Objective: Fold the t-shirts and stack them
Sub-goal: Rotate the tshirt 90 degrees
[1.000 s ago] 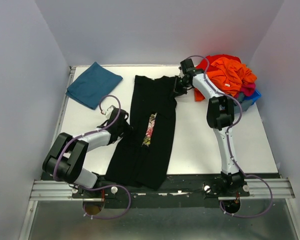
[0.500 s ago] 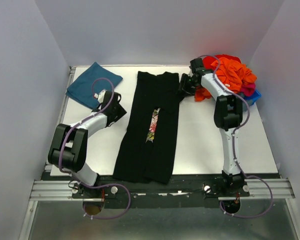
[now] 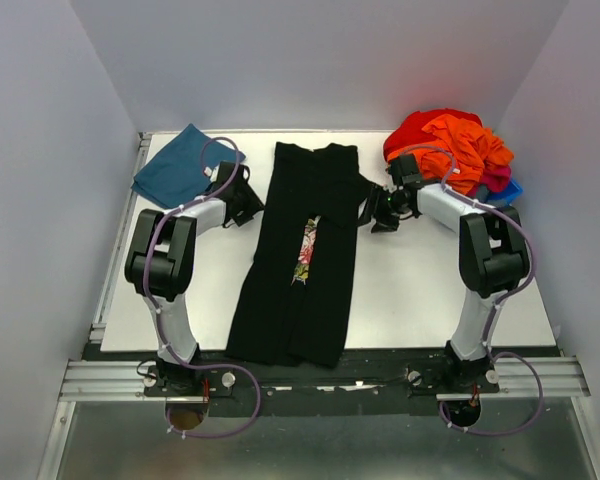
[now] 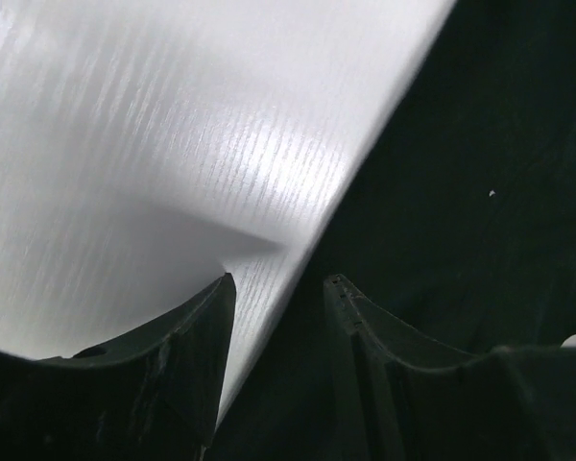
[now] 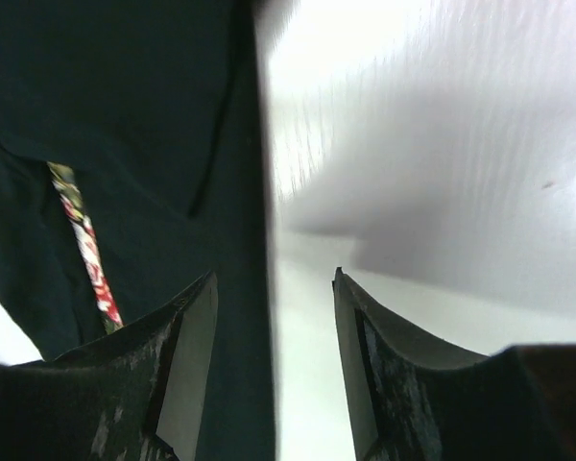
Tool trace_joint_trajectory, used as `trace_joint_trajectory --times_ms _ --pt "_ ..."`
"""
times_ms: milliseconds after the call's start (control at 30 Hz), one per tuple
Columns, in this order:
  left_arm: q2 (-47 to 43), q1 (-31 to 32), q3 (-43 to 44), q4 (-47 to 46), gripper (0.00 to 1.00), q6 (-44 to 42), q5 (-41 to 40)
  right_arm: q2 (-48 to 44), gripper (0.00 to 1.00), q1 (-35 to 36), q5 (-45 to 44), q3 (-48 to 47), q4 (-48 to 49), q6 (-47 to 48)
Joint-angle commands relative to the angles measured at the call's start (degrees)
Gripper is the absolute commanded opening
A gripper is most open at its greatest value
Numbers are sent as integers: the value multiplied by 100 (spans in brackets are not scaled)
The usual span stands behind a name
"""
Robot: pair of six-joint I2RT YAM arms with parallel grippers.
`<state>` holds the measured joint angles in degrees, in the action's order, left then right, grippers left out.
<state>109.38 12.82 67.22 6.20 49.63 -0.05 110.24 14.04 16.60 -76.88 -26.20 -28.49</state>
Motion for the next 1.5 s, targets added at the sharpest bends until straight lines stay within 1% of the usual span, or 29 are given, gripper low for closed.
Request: trace_joint_trajectory --times_ms 0,167,267,333,433,467,533,600,667,700,733,867,1000,1033,1067,1100,1133,1200,1233,1333,1400,1467 --pt "337 -7 274 145 57 -155 444 147 58 230 265 331 440 -183" --pt "654 -7 546 145 57 -173 700 349 53 318 370 349 554 -253" --pt "891 -7 748 250 56 -155 823 507 47 362 388 227 510 -253" --pt "1058 -7 915 329 52 -129 867 613 39 371 335 95 414 -253" --pt "1365 -25 1266 557 42 -85 858 771 20 371 90 -125 168 -271" --pt "1462 -42 1354 602 39 -50 919 815 15 362 -42 -221 72 -288" --pt "1621 -51 1504 611 35 20 998 938 7 362 -148 -405 -69 -254" --pt "1726 -60 1557 541 31 126 1007 1069 1 345 -166 -599 -192 -210" --pt "1797 -78 1610 514 15 196 973 1193 1 310 -210 -801 -280 -192" --pt "1806 -95 1619 523 5 266 894 1263 1 266 -253 -898 -342 -192" --pt "1788 -130 1610 540 0 336 797 1307 1 205 -262 -977 -360 -175" --pt "1674 -288 1487 321 0 592 560 1562 1 -59 -175 -1486 -447 -87" --pt "1682 -298 1504 58 0 741 419 1896 1 -174 -96 -2110 -764 -8" --pt "1744 -298 1565 22 0 741 471 1949 1 -174 -26 -2207 -816 10" --pt "1814 -298 1705 74 0 707 523 1967 5 -174 70 -2252 -852 28" --pt "1884 -298 1872 179 2 628 576 1941 15 -174 132 -2217 -843 28" --pt "1911 -298 1987 293 9 505 577 1845 25 -174 159 -2069 -774 19" --pt "1693 -298 1866 207 28 294 524 1538 39 -174 177 -1639 -502 28" --pt "1509 -298 1673 -2 38 180 489 1336 43 -174 177 -1376 -387 36" --pt "833 -298 1032 -224 52 -48 270 800 45 -130 177 -612 -202 80" --pt "419 -289 724 -84 56 -137 164 299 46 -51 63 -14 -88 115" --pt "-46 -254 268 -31 58 -173 146 -202 46 80 -25 645 -9 142"
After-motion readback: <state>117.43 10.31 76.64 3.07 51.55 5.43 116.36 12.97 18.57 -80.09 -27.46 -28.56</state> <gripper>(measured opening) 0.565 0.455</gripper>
